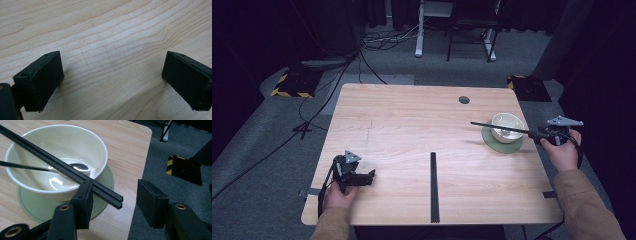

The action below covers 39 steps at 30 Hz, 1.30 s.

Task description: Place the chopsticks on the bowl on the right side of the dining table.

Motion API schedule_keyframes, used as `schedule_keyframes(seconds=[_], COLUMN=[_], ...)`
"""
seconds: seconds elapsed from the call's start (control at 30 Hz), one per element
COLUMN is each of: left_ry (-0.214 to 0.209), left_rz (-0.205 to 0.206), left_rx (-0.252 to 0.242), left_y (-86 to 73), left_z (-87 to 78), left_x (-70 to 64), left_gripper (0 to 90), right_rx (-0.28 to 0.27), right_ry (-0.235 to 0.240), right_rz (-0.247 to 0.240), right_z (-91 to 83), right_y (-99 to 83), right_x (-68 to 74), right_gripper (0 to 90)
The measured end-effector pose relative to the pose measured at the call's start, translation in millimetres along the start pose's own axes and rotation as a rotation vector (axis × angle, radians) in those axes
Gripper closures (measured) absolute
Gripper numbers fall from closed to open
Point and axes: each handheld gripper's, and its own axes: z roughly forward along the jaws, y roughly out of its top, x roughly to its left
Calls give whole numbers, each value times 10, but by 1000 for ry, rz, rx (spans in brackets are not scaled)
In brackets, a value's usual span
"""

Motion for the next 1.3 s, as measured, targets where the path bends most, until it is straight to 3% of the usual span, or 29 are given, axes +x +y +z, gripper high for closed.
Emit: schedule_keyframes(seconds=[0.57, 0.97, 1.3], left_ry=[7, 7, 7], left_rz=[-2, -2, -2], left_rx=[1, 1, 0], left_y=[-3, -3, -3], left_z=[-2, -2, -1], left_x=[-6, -6, -6], left_gripper=[40, 40, 39], right_rx=[-1, -96, -130], right_ry=[-25, 24, 111], right_rz=[44, 83, 72], right_z=[135, -279, -557], right_y=[27, 128, 248], right_x=[-128, -83, 186], right_gripper=[476, 448, 425])
